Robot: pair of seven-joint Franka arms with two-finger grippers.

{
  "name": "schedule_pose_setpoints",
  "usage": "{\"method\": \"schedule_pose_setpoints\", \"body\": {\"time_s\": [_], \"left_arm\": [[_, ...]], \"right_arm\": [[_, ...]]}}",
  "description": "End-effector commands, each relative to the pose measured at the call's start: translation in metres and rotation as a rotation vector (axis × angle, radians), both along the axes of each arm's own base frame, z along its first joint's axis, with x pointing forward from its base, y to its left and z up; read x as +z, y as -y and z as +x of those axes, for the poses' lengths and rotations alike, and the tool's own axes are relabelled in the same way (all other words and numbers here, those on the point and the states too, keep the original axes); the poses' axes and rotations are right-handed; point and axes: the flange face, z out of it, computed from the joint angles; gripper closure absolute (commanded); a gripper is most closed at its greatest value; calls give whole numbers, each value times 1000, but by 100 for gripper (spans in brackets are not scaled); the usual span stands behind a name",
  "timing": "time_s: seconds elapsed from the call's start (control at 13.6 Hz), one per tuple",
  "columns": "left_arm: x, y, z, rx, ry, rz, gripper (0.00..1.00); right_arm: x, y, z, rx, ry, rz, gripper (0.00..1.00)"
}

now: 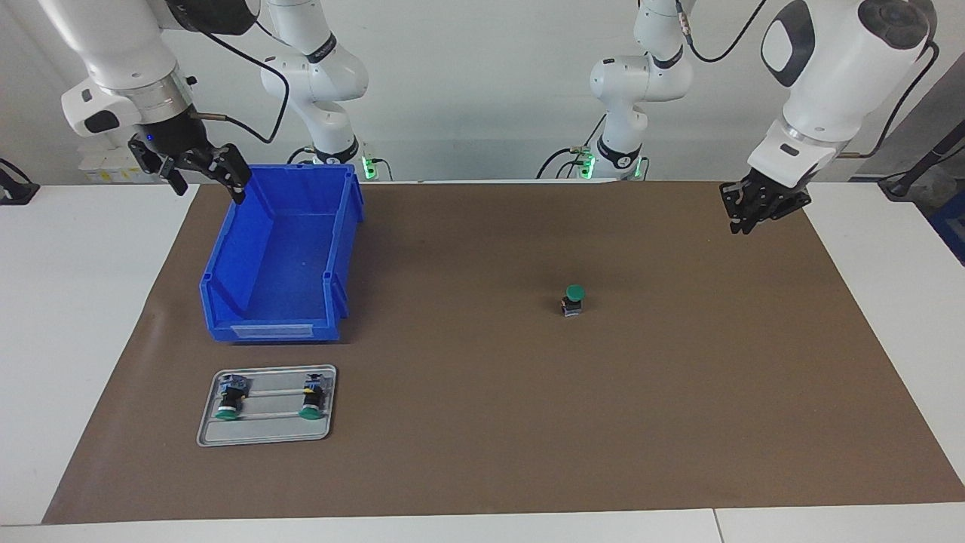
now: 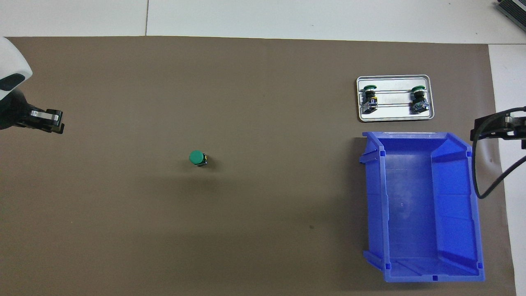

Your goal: Place and press button with both arms

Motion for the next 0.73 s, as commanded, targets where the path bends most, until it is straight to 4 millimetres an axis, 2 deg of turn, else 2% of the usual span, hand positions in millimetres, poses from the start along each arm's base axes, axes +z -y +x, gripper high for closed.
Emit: {"method": "schedule_pose_setpoints", "body": {"time_s": [0.0, 0.15, 0.29, 0.37, 0.51, 0.66], "left_arm": [[0, 4, 0, 1, 1, 3, 0], [-4, 5, -2, 0, 17, -6, 0], [-7, 5, -2, 3, 27, -13, 0], [-10, 6, -5, 3, 31, -20, 0], [-19, 6, -11, 4, 41, -22, 0], [-24, 7, -16, 10, 34, -20, 0]], "right_arm": [[4, -44, -4, 104, 11, 29, 0], [-10, -88, -3, 82, 12, 32, 0], [-39, -151, -3, 55, 52, 54, 0], [-48, -171, -4, 39, 63, 91, 0], [-79, -237, 4, 40, 65, 108, 0], [-114, -313, 5, -16, 103, 136, 0]]}}
